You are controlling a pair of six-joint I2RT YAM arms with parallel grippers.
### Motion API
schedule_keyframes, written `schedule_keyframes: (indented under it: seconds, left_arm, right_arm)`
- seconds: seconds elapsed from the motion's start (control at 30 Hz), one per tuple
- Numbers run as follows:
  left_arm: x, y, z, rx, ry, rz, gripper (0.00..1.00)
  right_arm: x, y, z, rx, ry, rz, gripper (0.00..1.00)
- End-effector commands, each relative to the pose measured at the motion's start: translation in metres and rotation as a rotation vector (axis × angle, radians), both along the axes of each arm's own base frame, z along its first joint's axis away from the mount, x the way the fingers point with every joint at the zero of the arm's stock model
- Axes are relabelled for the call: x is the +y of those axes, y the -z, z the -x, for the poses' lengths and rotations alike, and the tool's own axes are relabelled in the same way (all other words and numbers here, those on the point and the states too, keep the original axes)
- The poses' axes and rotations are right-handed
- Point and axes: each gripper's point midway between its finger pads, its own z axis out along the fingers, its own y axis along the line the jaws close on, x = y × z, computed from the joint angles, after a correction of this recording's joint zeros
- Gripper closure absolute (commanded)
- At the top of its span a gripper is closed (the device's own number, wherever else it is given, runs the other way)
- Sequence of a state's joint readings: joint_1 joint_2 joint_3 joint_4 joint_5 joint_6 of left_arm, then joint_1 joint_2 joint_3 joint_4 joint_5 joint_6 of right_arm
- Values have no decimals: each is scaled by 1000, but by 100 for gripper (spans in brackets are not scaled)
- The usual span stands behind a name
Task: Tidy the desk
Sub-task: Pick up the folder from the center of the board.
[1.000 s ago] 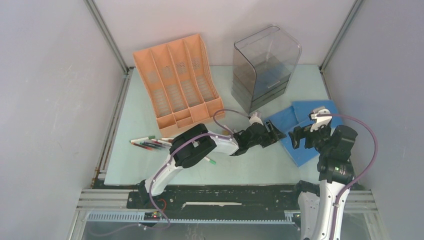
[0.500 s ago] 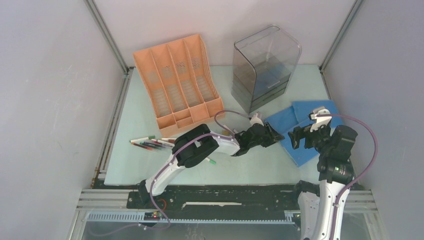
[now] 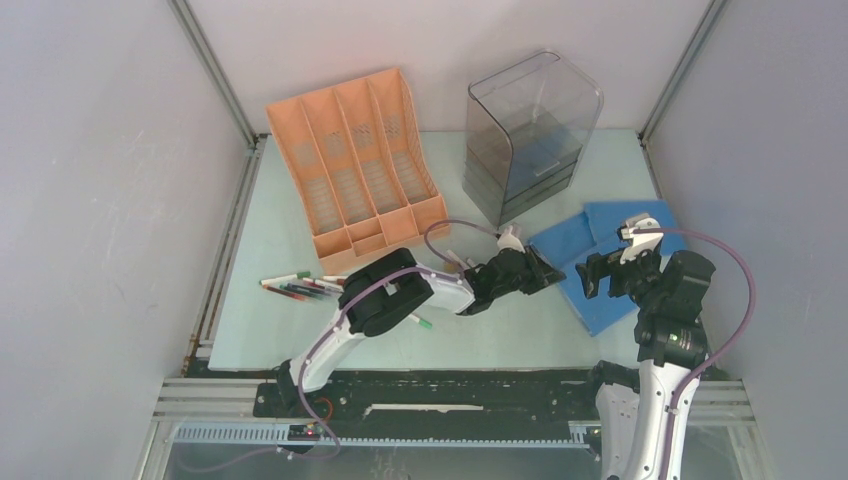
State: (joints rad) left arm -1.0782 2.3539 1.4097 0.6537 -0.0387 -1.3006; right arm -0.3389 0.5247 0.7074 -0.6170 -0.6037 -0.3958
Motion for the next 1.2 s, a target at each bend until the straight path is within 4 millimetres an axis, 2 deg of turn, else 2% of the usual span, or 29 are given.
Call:
schedule_keyframes:
  seconds: [0.0,0.13,0.3,0.4,0.47,0.93,1.17]
  left_arm:
    - [12,-50,4,-133,12,32,91]
    - [27,-73,12,-208,25,63,100]
    - [50,-93,21,-300,28,70,100]
    - [68,-98,26,-373,23,43,100]
    - [81,-108,27,-429,8,28,100]
    - [176,-118,40,-777,-42,-214,100]
    - [200,-124,58,-990,57,-307,100]
  right_arm:
    - [0,-6,-2,-23,-4,3,0]
    - [0,-6,-2,-25,-7,2,0]
    - [4,-6,-1,-24,-23,-4,0]
    - [7,-6,0,-22,-41,-13,0]
    - [11,-6,1,-20,-59,-20,0]
    - [37,-8,10,6,-195,-69,0]
    - [50,-7,16,13,-271,-82,0]
